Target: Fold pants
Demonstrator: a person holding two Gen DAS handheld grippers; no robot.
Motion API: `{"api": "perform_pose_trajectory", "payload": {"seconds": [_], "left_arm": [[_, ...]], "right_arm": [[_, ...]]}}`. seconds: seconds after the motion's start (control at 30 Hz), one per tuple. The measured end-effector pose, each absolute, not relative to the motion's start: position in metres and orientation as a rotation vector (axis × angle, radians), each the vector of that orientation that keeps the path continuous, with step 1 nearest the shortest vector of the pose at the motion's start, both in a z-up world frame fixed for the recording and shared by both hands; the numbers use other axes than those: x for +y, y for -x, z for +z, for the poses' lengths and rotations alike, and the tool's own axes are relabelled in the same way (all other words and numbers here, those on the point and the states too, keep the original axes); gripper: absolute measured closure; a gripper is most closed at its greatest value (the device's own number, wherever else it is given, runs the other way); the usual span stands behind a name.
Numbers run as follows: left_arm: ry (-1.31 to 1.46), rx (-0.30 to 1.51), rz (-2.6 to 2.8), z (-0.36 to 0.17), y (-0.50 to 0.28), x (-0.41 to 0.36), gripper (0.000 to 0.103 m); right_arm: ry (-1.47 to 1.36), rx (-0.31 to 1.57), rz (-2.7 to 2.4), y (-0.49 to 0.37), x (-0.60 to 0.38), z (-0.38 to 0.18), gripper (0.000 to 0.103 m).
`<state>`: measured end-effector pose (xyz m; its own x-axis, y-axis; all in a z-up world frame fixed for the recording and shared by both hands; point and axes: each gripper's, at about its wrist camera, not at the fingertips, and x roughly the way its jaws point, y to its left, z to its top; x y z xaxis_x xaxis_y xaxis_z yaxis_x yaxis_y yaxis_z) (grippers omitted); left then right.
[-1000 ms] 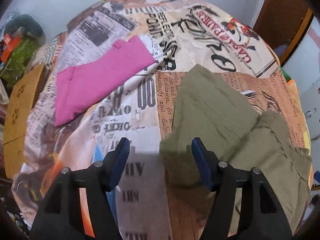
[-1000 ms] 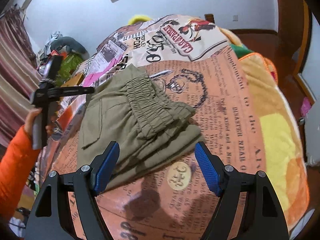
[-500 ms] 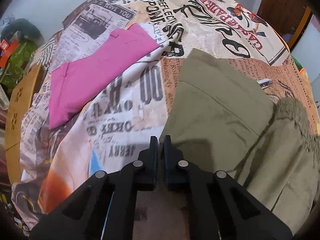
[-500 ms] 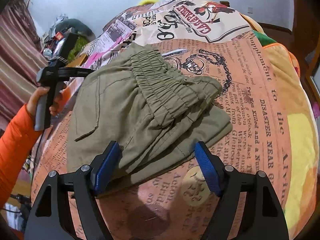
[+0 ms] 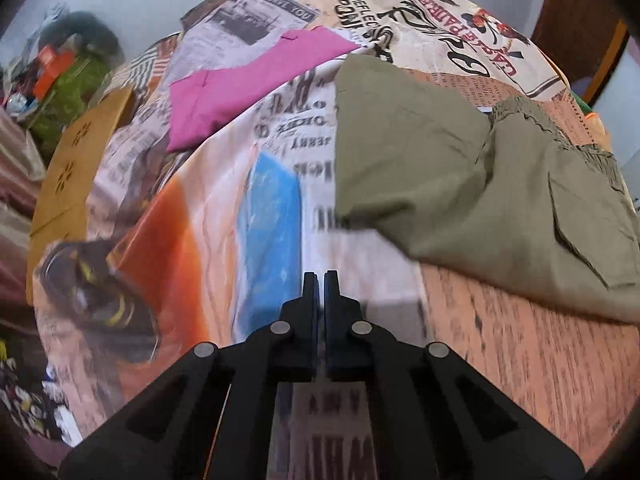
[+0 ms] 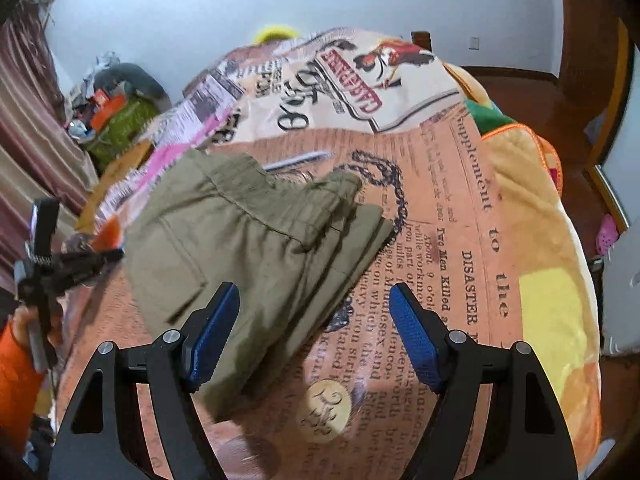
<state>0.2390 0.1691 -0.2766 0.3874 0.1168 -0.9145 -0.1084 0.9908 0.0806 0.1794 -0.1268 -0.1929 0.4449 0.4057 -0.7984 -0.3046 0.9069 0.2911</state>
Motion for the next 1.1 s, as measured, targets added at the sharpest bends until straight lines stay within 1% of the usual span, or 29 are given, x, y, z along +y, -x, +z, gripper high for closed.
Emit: {"api": "perform_pose_trajectory", "payload": {"seconds": [0.17, 0.27, 0.3, 0.37, 0.43, 0.5, 0.63, 0.73, 0.87, 0.97, 1.1], "left_arm": [[0.015, 1.132, 0.134, -0.258, -0.236, 0.175, 0.101], [0.030, 1.105, 0.128, -0.246, -0.248, 0.178, 0.100], [0.038, 1.097, 0.121, -0.243, -0.253, 0.180, 0.098], [0.040, 1.092, 0.103, -0.240, -0.266, 0.179, 0.092], [0.019, 1.106, 0.088, -0.245, -0.280, 0.176, 0.078], [-0.007, 1.127, 0.072, -0.252, -0.292, 0.171, 0.072], [-0.076, 1.187, 0.046, -0.272, -0.307, 0.158, 0.071], [-0.095, 1.202, 0.017, -0.281, -0.302, 0.151, 0.070], [-0.087, 1.190, -0.036, -0.279, -0.285, 0.143, 0.070], [-0.063, 1.187, -0.063, -0.273, -0.275, 0.143, 0.065], [-0.022, 1.162, -0.038, -0.257, -0.267, 0.154, 0.064]], "right_arm": [[-0.111, 1.039, 0.490, -0.160, -0.116, -0.190, 0.029], [-0.105, 1.070, 0.524, -0.152, -0.103, -0.200, 0.029], [-0.099, 1.083, 0.527, -0.152, -0.100, -0.205, 0.029], [-0.077, 1.108, 0.517, -0.153, -0.094, -0.216, 0.029], [-0.078, 1.131, 0.527, -0.157, -0.094, -0.224, 0.029], [-0.084, 1.139, 0.529, -0.161, -0.098, -0.226, 0.029], [-0.002, 1.116, 0.488, -0.168, -0.103, -0.227, 0.029], [0.030, 1.108, 0.457, -0.180, -0.111, -0.229, 0.029], [0.043, 1.100, 0.408, -0.200, -0.124, -0.235, 0.029], [0.045, 1.088, 0.364, -0.213, -0.133, -0.236, 0.029], [0.036, 1.073, 0.341, -0.221, -0.138, -0.229, 0.032]]}}
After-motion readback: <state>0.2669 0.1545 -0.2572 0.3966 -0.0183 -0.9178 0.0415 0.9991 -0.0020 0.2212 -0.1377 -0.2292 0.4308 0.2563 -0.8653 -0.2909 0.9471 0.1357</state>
